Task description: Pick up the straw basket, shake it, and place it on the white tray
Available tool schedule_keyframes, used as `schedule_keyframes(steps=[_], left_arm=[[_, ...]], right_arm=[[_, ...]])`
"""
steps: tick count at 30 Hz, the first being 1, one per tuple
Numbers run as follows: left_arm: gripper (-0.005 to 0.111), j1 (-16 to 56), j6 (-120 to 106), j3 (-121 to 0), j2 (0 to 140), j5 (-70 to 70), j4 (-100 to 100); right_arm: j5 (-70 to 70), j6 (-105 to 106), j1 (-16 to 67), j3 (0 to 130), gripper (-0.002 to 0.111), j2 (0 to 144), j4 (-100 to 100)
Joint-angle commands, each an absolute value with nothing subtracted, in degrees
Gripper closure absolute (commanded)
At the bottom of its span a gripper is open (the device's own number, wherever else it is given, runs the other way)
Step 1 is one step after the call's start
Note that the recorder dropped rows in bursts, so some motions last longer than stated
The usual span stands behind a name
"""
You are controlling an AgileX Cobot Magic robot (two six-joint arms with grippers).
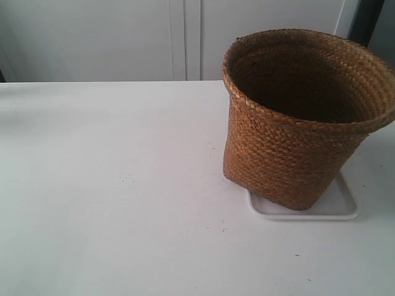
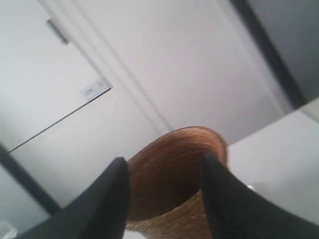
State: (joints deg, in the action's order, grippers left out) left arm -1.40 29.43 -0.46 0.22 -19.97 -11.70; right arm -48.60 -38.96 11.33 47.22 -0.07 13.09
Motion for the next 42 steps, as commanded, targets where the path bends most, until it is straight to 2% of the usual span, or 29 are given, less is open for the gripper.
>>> schedule_keyframes(steps=[1,2,4,10,17,27,36,39,42], left_arm=[[0.022,-1.6,29.3,0.0,0.0,-23.2,-11.1],[0.022,-1.6,29.3,0.0,0.0,-23.2,-11.1],[0.022,-1.6,29.3,0.0,0.0,-23.2,-11.1],[0.022,-1.6,29.3,0.0,0.0,-23.2,-11.1],[0.022,-1.6,29.3,0.0,0.0,-23.2,-11.1],[0.022,-1.6,29.3,0.0,0.0,-23.2,-11.1],[0.022,-1.6,29.3,0.0,0.0,-23.2,-11.1],[0.022,-1.6,29.3,0.0,0.0,-23.2,-11.1],[0.022,-1.6,29.3,0.0,0.0,-23.2,-11.1]], right_arm=[[-23.0,-7.5,10.8,29.3,0.065,0.0,-13.7],[-17.3,-2.7,10.8,23.2,0.065,0.0,-17.2],[-10.0,-6.2,10.8,15.3,0.065,0.0,-12.4],[-0.7,-1.6,10.8,4.6,0.065,0.0,-11.5],[-0.7,9.3,10.8,0.0,0.065,0.0,-17.9],[-18.6,12.2,10.8,0.0,0.065,0.0,-13.0],[-16.8,8.6,10.8,0.0,0.065,0.0,-13.1],[-13.6,9.0,8.7,0.0,0.065,0.0,-11.9],[-17.6,9.0,4.2,0.0,0.065,0.0,-8.2]])
